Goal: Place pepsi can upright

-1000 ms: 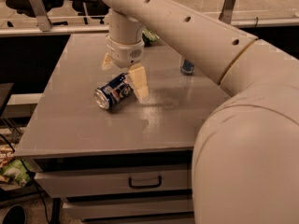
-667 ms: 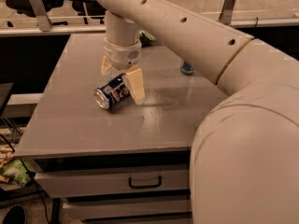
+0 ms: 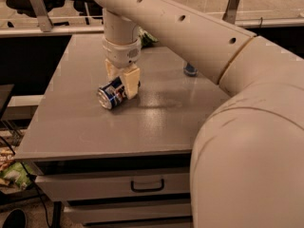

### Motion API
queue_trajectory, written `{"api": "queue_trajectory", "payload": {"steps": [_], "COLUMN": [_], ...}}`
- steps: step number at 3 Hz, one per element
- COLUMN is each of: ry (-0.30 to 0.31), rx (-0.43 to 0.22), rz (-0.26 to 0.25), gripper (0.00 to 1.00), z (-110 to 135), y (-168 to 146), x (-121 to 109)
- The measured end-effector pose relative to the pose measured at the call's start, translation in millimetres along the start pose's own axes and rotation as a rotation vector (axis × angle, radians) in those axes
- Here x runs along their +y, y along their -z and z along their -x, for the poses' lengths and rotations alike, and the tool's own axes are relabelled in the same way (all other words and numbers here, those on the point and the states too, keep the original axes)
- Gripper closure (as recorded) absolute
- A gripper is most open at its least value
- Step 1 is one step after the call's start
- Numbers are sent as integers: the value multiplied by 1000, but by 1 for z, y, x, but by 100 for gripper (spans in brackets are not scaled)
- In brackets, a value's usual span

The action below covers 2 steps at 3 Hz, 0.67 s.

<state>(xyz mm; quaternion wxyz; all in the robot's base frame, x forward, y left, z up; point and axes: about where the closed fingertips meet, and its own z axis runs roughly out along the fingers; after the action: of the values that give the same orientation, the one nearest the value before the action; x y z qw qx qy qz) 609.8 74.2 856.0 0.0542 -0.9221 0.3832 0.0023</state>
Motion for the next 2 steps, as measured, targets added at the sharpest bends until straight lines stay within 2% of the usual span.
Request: {"api": "queue_trajectory", "payload": {"steps": [1,2], "ry": [59,135], "rx": [89,152], "rz": [-81,-197], "gripper": [92,100], "z": [0,3], "y": [19,42], "x": [-8,-12]}}
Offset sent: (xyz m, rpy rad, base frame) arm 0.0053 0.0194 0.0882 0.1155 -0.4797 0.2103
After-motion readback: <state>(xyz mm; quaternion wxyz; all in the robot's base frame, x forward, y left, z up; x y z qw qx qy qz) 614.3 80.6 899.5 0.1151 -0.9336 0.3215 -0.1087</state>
